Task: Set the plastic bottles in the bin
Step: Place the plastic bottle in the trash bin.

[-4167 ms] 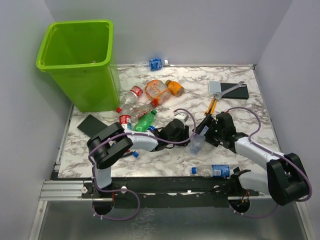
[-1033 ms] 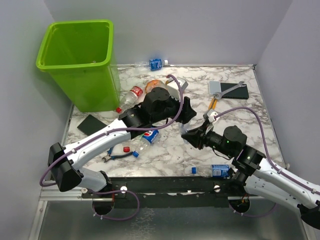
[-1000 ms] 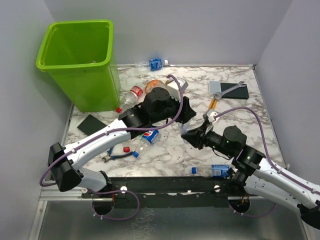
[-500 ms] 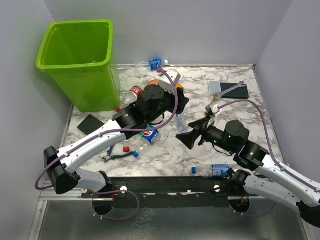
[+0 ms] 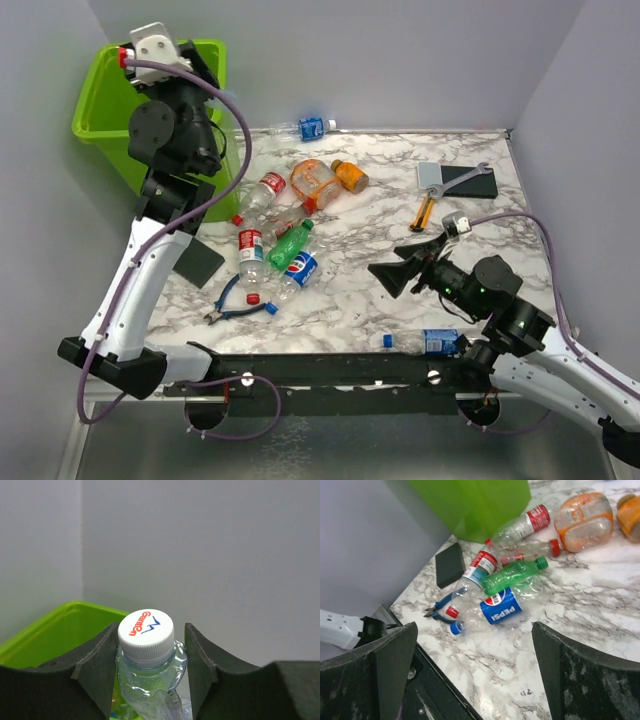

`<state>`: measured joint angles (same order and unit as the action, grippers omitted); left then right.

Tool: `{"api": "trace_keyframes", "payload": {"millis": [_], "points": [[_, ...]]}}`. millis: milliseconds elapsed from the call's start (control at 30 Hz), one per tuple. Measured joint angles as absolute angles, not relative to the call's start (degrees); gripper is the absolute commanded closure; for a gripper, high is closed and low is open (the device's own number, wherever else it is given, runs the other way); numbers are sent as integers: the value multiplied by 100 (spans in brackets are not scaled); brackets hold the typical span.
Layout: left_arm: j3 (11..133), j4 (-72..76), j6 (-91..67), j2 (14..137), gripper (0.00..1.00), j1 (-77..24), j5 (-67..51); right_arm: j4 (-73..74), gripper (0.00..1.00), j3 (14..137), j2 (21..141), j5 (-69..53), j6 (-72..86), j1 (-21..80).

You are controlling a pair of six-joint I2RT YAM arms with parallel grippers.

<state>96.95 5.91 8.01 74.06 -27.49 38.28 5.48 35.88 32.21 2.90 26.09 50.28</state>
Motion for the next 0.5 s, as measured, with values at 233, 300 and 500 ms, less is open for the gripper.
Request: {"api": "trace_keyframes", "payload": {"millis": [233,300,500], "points": [[9712,1352,423,7883,100,-1542,4069,714,0,3326,3218,690,2845,5028],[9531,1640,423,8093,100,-1332,4217,749,0,3321,3199,716,2862,5028],[8757,2814,1048,8733,100,-1009,4974,875,0,3148,3057,779,2871,5028]]}}
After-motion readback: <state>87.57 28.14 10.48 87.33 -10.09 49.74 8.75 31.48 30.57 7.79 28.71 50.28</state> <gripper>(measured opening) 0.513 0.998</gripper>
